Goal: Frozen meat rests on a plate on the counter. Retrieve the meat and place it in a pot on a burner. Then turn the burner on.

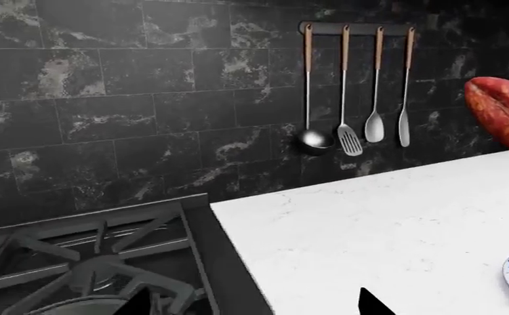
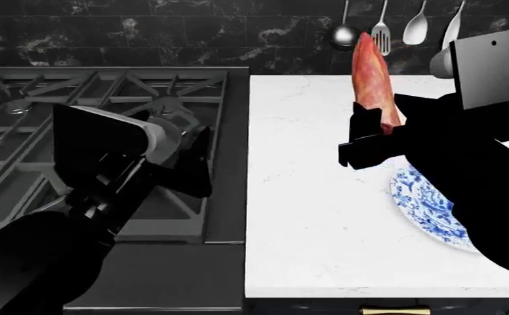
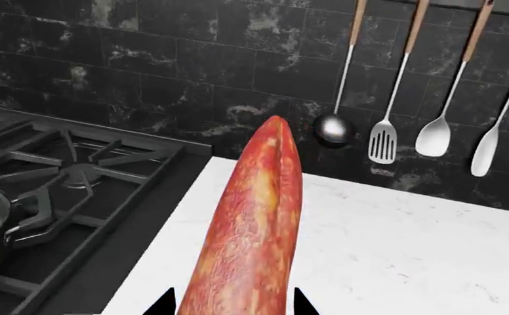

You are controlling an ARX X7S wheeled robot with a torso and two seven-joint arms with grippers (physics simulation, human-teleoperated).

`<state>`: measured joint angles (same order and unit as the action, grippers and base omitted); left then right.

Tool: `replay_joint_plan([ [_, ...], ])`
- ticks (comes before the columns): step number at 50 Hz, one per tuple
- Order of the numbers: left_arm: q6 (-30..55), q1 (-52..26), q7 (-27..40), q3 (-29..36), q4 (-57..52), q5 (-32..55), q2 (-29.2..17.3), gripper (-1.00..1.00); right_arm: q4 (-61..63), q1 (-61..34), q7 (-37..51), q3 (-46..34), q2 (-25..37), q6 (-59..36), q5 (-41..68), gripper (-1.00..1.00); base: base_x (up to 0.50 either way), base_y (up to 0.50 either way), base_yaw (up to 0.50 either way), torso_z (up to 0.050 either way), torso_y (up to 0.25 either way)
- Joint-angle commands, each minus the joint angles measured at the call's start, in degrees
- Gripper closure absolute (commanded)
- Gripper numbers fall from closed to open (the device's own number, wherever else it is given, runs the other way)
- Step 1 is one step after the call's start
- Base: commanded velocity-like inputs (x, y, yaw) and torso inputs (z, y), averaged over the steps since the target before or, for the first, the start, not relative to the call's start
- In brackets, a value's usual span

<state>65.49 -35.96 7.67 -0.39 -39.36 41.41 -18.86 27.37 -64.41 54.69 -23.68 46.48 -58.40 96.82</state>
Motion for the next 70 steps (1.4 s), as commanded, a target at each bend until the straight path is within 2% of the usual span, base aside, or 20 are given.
replay_joint_plan([
  [1,0.3,-0.5,0.7,-0.6,-0.3,0.8,-0.2,-1.00,0.2,-0.5,-1.7,0.1,0.0,-0.1,-1.5,1.00,0.00,0.50,0.00,0.000,0.000],
  [44,-1.6,-0.4,1.9,2.7,0.8,0.1,-0.9,-1.00,0.7,3.5,-7.6,0.8,0.1,3.5,-5.2,1.00,0.00,0.50,0.00,0.000,0.000],
  [55,-1.7,-0.4,2.8,2.6,0.8,0.6,-0.4,-1.00,-0.5,3.2,-11.5,0.9,-0.3,4.5,-8.2,1.00,0.00,0.00,0.00,0.000,0.000],
  [70,-2.9,-0.6,2.5,3.4,2.3,0.2,-0.8,-1.00,-8.2,-0.2,-23.5,-3.1,-5.1,6.3,-18.4,1.00,0.00,0.00,0.00,0.000,0.000],
])
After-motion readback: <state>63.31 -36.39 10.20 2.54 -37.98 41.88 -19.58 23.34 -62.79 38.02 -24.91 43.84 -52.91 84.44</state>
